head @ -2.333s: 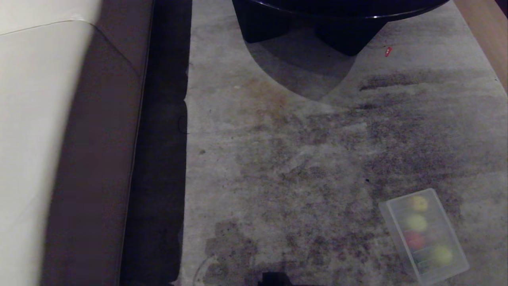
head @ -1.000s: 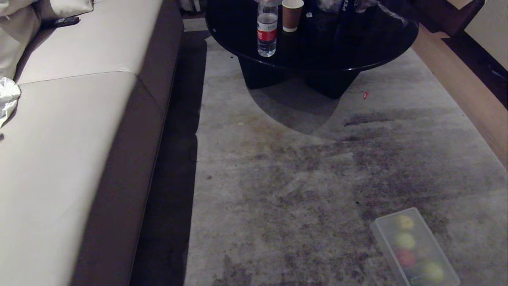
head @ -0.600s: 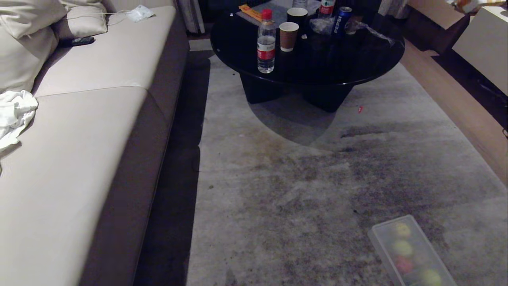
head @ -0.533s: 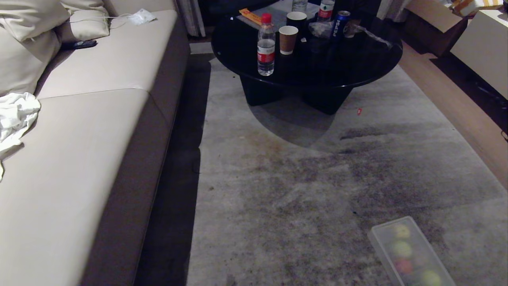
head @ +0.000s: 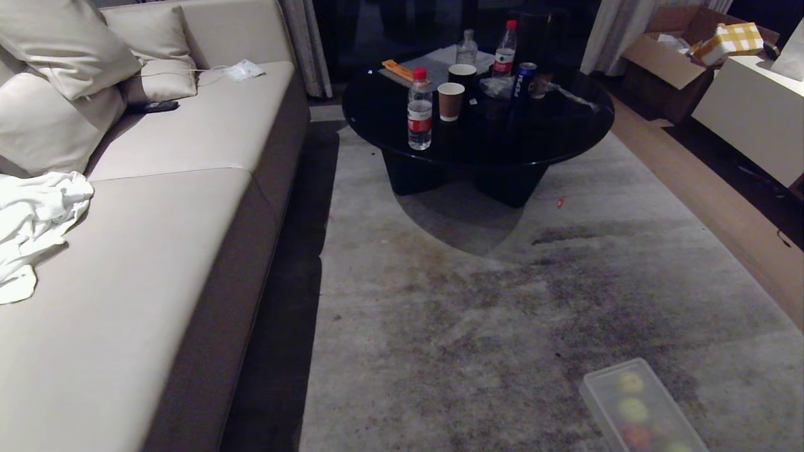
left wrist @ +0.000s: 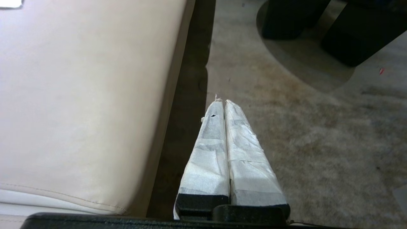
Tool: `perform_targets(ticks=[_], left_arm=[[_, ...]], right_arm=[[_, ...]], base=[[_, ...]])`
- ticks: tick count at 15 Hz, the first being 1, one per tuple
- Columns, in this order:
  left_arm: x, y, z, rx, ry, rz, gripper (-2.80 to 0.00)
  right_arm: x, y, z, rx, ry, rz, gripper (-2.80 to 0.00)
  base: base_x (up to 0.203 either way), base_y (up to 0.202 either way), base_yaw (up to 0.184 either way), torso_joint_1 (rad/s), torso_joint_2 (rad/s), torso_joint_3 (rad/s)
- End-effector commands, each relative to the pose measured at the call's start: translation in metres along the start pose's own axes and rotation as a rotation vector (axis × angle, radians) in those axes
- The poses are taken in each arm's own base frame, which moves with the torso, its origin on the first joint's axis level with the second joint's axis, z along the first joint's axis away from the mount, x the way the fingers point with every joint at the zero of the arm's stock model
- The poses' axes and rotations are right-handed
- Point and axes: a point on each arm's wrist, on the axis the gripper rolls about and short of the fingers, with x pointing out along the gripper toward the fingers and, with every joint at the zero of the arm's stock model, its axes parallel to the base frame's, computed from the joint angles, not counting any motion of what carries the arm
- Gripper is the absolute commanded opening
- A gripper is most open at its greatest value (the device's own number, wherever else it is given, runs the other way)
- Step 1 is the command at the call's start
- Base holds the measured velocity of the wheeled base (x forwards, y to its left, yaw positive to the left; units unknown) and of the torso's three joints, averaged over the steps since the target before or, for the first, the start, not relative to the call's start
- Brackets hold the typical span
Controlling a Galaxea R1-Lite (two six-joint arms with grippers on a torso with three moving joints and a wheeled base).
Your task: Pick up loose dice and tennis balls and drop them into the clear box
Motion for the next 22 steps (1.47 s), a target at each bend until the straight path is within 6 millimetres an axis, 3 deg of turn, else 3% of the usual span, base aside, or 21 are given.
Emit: perform_targets(ticks=[1,22], left_arm=[[0.0001,0.0,0.0001,-0.001,0.001,0.001,-2.8],[0.0001,0.0,0.0001,-0.003,0.0,0.001,-2.8]], right_arm=[[0.0001,0.0,0.0,0.0,0.003,0.0,-2.8],[0.0001,0.0,0.0,0.001,0.003,-0.001,-2.8]], base=[[0.0,0.0,0.0,0.003,0.0,0.202],[0.0,0.0,0.0,0.001,0.0,0.201]])
